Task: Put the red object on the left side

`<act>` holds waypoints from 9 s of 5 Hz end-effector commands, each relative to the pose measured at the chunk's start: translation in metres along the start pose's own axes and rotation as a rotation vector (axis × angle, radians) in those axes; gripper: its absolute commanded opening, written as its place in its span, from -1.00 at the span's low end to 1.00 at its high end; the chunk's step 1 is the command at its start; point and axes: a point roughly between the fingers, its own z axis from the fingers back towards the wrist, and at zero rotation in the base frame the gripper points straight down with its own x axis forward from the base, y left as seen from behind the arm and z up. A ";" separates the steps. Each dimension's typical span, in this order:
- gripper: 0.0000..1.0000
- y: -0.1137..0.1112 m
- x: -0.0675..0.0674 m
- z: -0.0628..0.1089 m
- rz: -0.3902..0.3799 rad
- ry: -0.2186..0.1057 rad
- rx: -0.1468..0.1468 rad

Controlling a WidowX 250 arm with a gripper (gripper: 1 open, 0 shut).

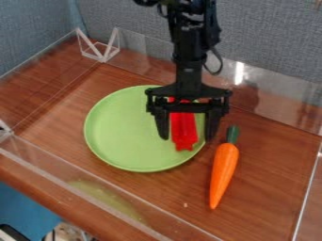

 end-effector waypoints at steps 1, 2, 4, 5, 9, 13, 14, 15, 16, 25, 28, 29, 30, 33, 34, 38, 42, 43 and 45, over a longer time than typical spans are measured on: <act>1.00 -0.002 0.010 0.017 0.011 -0.061 -0.025; 1.00 -0.003 0.008 0.018 0.027 -0.073 -0.022; 1.00 -0.008 0.001 0.020 0.044 -0.093 -0.011; 1.00 -0.008 0.001 0.020 0.061 -0.103 -0.007; 1.00 0.000 0.007 0.019 0.124 -0.123 0.000; 1.00 0.001 0.007 0.013 0.150 -0.143 0.015; 1.00 0.003 0.009 0.005 0.161 -0.142 0.023; 1.00 0.005 0.012 -0.002 0.172 -0.141 0.032; -1.00 0.007 0.013 -0.007 0.177 -0.139 0.036; 1.00 0.009 0.034 0.012 0.156 -0.187 -0.010; 1.00 0.008 0.037 0.016 0.148 -0.212 -0.020; 1.00 0.008 0.037 0.021 0.142 -0.226 -0.026; -1.00 0.009 0.039 0.015 0.149 -0.223 -0.018; -1.00 0.002 0.029 0.040 0.102 -0.267 -0.054; -1.00 -0.017 -0.002 0.051 0.010 -0.274 -0.086; -1.00 -0.067 -0.093 0.000 -0.313 -0.163 -0.063; -1.00 -0.049 -0.089 -0.044 -0.465 -0.078 -0.016; -1.00 -0.048 -0.088 -0.046 -0.494 -0.071 -0.008; -1.00 -0.049 -0.085 -0.045 -0.537 -0.061 0.008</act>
